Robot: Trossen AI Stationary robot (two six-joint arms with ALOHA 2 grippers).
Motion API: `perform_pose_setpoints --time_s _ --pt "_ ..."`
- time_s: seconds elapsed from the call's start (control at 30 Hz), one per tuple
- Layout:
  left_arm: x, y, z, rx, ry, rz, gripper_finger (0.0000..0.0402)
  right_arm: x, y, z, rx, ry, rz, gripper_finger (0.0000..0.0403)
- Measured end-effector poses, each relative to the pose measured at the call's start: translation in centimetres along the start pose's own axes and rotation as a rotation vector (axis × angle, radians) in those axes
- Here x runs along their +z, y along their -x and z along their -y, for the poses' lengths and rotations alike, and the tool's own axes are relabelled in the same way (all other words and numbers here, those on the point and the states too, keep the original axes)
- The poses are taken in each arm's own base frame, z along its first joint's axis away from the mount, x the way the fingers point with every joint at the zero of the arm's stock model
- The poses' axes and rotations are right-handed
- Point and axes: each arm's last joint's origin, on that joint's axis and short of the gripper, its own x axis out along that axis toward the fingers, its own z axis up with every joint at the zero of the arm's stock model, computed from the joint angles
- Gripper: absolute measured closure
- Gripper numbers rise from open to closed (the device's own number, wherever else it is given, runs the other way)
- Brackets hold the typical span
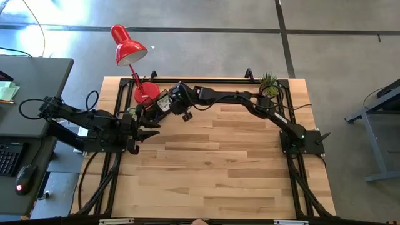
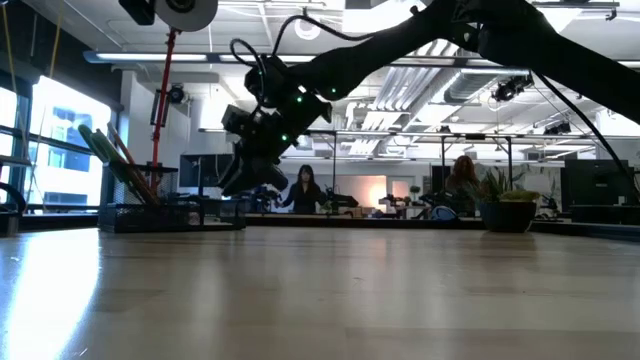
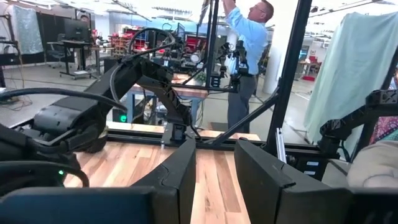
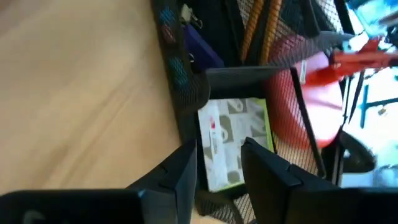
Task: Pick and place office supplies into organizer
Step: Adjust the green sticky notes in the desk organizer
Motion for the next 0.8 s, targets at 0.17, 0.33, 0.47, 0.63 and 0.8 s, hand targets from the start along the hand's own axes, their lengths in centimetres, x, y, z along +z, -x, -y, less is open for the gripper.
perform_pose_setpoints --time_s 0.17,0.33,0.47,0.63,0.8 --pt "-0.3 0.0 -0.2 0.079 -0.011 -0.024 0.0305 2.7 2.4 2.0 -0.016 -0.091 0.037 0.0286" --pt "-0.8 0.1 -0.6 0.182 -0.029 -0.063 0.0305 4.8 6.4 3.5 0.035 -0.197 0.033 0.0286" --pt "-0.9 0.2 -0.8 0.25 -0.047 -0.139 0.0305 3.5 9.9 3.2 0.11 -0.307 -0.08 0.0286" --pt "-1.0 -0.6 -0.9 0.421 -0.128 -0.287 0.0305 1.5 12.9 2.2 0.204 -0.444 -0.265 0.0286" --pt "-1.5 -3.1 -0.2 0.479 -0.215 -0.438 0.0305 -0.3 14.0 1.6 0.178 -0.478 -0.436 0.0286"
